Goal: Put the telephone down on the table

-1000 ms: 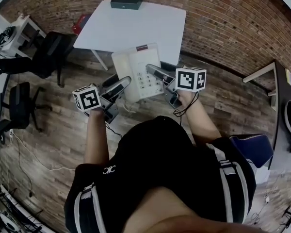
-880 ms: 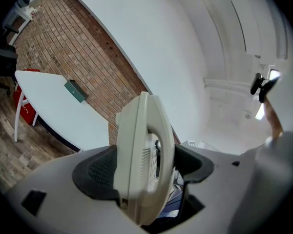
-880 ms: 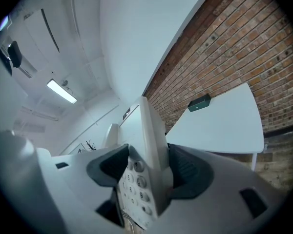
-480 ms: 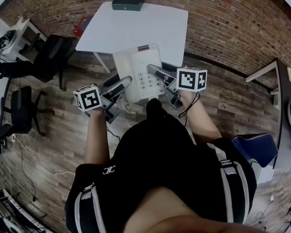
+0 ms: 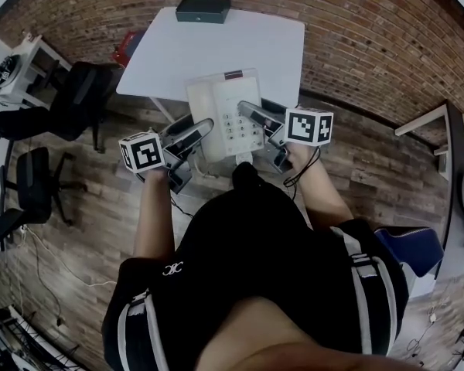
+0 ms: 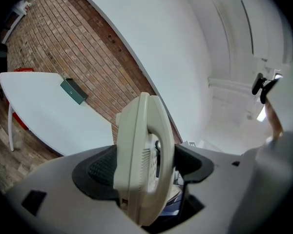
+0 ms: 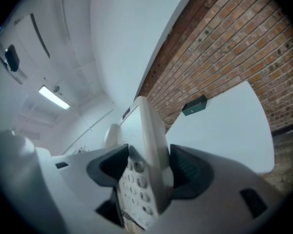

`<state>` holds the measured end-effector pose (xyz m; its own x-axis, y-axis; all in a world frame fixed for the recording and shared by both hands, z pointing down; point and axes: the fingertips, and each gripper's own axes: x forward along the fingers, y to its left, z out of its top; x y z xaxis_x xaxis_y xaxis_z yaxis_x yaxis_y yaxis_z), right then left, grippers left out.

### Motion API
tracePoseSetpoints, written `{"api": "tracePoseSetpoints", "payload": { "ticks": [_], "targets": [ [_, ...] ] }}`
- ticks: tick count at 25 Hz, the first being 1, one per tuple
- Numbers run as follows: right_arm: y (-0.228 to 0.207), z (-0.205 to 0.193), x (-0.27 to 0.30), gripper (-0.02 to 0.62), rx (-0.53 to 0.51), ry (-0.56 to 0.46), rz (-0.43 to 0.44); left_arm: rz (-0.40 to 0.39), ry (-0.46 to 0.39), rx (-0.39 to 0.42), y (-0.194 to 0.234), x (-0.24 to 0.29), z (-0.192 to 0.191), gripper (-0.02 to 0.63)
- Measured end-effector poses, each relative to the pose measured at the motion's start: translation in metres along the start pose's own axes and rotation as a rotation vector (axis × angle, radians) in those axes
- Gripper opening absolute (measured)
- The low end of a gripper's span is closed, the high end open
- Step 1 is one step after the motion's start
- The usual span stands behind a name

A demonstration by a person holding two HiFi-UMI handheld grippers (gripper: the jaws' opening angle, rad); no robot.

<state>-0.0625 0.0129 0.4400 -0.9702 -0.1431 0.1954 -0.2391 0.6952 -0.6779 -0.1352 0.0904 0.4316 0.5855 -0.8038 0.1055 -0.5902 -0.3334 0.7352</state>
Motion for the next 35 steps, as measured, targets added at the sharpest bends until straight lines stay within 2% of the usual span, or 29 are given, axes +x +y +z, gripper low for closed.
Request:
{"api": "tracePoseSetpoints", "payload": {
  "ticks": [19, 25, 35],
  "targets": [
    [-0.17, 0.148, 0.073, 0.235, 0.112, -0.029, -0.085, -0.013, 0.135, -0.059, 0.12, 0.17, 0.13, 0.367],
    [-0.227, 0.161, 0.083, 0.235, 0.19, -0.043, -0.146, -0.034, 0.212, -0.101, 0.16, 0.22, 0.142, 0.367],
    [-0.309, 0.16, 0.098, 0.235, 0.319, -0.052, -0.26, -0.063, 0.375, -0.19, 0.223, 0.283, 0.138, 0.367]
  ]
}}
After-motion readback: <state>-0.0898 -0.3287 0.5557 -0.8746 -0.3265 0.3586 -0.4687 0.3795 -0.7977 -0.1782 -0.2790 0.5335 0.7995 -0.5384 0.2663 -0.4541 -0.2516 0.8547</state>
